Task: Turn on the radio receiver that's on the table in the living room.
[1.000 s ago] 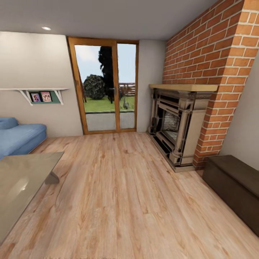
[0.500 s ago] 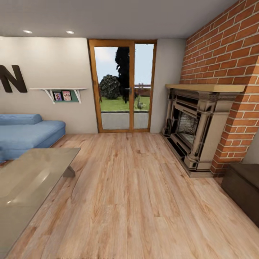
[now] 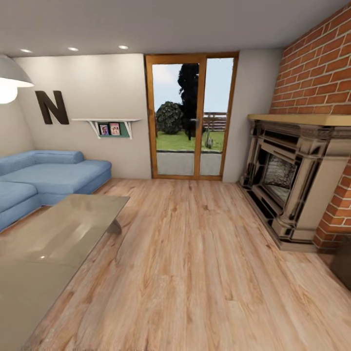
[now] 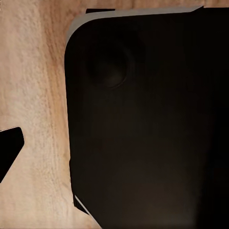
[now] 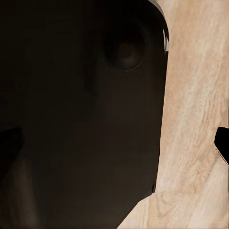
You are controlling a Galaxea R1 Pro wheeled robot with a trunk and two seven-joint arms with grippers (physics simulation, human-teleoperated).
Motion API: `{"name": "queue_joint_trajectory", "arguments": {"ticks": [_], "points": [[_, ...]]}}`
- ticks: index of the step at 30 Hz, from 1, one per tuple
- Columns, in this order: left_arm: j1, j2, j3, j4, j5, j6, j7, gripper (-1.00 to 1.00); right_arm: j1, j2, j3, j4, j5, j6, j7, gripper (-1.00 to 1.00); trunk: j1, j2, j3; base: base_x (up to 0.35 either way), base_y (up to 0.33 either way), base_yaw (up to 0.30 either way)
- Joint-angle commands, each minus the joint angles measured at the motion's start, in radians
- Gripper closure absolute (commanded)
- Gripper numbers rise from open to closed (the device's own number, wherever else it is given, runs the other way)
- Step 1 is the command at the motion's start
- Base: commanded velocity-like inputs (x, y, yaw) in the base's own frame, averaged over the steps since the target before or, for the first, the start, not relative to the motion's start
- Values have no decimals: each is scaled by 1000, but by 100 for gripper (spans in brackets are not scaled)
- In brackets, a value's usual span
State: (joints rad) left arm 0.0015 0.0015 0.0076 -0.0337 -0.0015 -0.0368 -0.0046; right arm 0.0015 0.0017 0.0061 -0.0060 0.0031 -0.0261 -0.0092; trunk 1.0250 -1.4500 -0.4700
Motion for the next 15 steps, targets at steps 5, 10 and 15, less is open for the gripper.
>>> {"name": "queue_joint_trajectory", "arguments": {"ticks": [5, 10, 15], "points": [[0, 0, 0, 1, 0, 0, 0, -100, 0, 0, 0, 0, 0, 0, 0, -100, 0, 0, 0, 0, 0, 271], [0, 0, 0, 0, 0, 0, 0, -100, 0, 0, 0, 0, 0, 0, 0, -100, 0, 0, -1, 0, 0, 271], [0, 0, 0, 1, 0, 0, 0, -100, 0, 0, 0, 0, 0, 0, 0, -100, 0, 0, -3, 0, 0, 271]]}}
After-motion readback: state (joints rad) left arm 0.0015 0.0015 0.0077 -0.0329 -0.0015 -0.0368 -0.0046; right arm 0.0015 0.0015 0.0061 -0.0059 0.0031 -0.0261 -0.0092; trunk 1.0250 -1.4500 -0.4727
